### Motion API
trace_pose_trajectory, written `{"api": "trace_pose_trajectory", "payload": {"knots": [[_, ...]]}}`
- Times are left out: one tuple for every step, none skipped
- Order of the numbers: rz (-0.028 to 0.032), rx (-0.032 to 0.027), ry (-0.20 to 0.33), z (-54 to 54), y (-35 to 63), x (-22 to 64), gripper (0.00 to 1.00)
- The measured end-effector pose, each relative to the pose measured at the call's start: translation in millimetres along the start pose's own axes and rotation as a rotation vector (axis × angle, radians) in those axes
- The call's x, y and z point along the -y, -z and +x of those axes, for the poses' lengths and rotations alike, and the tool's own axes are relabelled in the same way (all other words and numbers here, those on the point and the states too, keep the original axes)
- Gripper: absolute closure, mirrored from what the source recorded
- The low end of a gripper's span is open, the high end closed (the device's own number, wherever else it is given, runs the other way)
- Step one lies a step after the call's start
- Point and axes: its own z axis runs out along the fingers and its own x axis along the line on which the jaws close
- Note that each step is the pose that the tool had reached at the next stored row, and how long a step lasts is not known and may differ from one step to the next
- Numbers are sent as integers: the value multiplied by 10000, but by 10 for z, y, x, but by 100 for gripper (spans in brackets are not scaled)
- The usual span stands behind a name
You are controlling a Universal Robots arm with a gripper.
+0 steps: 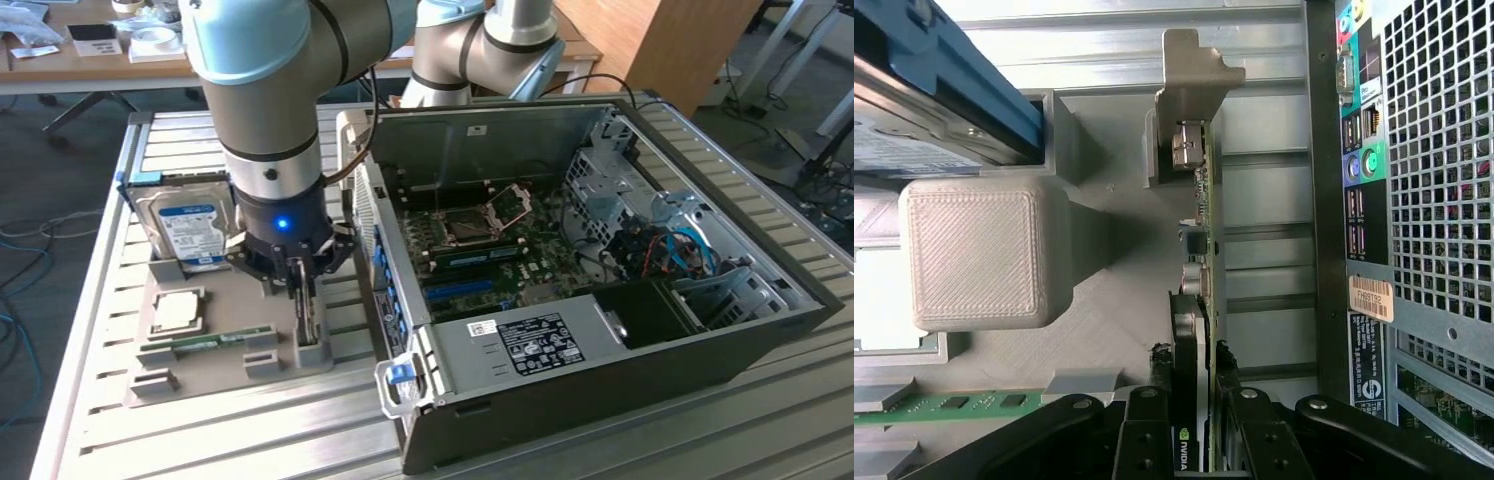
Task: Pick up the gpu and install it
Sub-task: 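Pick up the gpu and move the gpu toward the slot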
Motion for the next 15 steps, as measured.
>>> {"api": "trace_pose_trajectory", "payload": {"knots": [[0,0,0,0,0,0,73],[0,0,18,0,0,0,73],[-1,-2,69,0,0,0,73],[-2,-3,92,0,0,0,73],[-2,-4,92,0,0,0,73],[-2,-4,93,0,0,0,73],[-3,-4,94,0,0,0,73],[-5,-2,94,-1,3,-1,73],[-4,-2,94,-1,13,-1,73],[-3,-3,94,-1,30,-1,73],[-2,-4,94,-1,49,-2,73],[-2,-4,94,-2,70,-3,73],[-2,-3,94,-2,89,-4,73],[-3,-3,94,-3,108,-5,73],[-3,-3,94,-3,128,-6,73]]}}
